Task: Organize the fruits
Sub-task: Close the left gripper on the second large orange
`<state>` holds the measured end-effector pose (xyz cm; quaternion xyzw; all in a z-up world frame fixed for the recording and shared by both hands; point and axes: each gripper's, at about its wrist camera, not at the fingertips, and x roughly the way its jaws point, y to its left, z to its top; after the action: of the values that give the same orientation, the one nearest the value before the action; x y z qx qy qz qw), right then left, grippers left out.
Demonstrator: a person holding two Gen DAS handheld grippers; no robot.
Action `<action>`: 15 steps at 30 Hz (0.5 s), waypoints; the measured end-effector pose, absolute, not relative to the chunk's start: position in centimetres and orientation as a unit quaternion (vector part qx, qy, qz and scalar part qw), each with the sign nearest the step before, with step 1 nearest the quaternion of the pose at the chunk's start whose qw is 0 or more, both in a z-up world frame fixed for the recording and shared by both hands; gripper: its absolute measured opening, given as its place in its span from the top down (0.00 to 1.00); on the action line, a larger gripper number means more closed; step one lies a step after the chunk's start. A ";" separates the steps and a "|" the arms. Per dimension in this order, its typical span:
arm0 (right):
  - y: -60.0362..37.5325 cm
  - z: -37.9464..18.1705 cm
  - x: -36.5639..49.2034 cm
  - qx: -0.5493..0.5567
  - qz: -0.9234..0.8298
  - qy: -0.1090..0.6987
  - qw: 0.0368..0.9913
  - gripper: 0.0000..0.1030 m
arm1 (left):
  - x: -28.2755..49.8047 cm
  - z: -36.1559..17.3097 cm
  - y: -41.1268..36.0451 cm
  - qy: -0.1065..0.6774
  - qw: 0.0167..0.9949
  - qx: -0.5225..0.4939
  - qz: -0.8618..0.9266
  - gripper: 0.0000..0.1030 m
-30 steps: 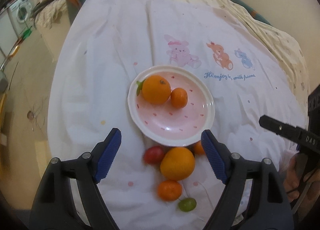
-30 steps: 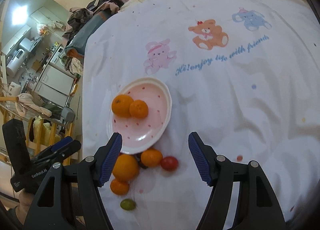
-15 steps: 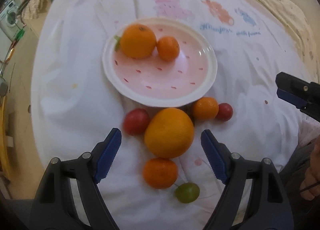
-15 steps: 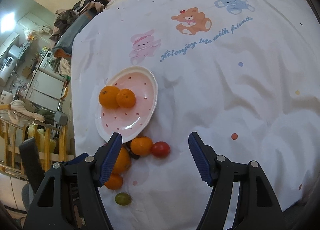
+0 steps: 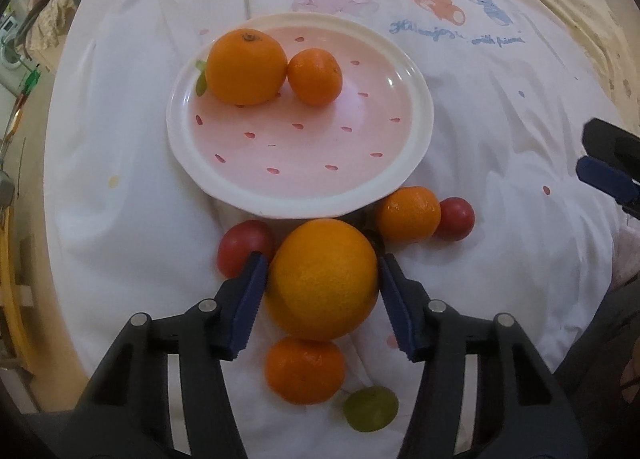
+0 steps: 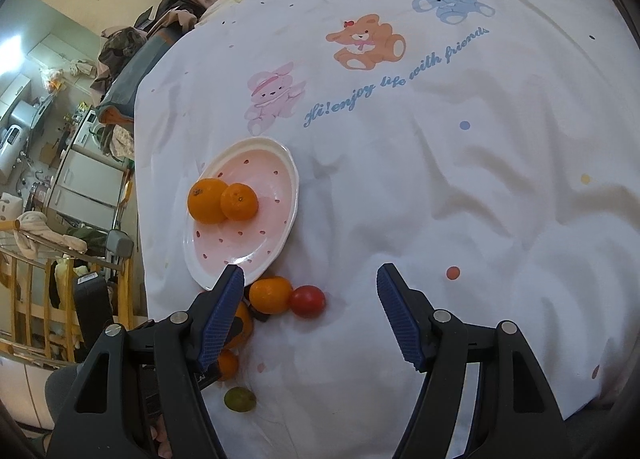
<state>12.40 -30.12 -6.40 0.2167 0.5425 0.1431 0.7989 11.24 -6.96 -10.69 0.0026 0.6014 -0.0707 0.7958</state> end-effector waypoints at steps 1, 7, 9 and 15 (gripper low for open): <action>-30.0 -6.4 12.4 0.215 0.145 0.543 0.799 0.30 | 11.2 -10.6 -6.9 0.601 0.796 0.001 -0.072 0.50; -29.1 -6.5 12.5 0.203 0.151 0.546 0.799 0.30 | 10.6 -9.5 -5.5 0.600 0.795 -0.034 -0.083 0.52; -28.7 -6.6 12.5 0.200 0.152 0.548 0.798 0.30 | 10.2 -8.9 -5.1 0.598 0.796 -0.042 -0.084 0.52; -27.8 -7.4 12.7 0.179 0.151 0.562 0.793 0.30 | 9.3 -6.1 -2.7 0.582 0.805 -0.086 -0.075 0.52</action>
<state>12.70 -27.77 -7.37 0.1793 0.5623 0.1515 0.7929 9.30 -2.67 -6.15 -0.0863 0.5817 -0.0755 0.8053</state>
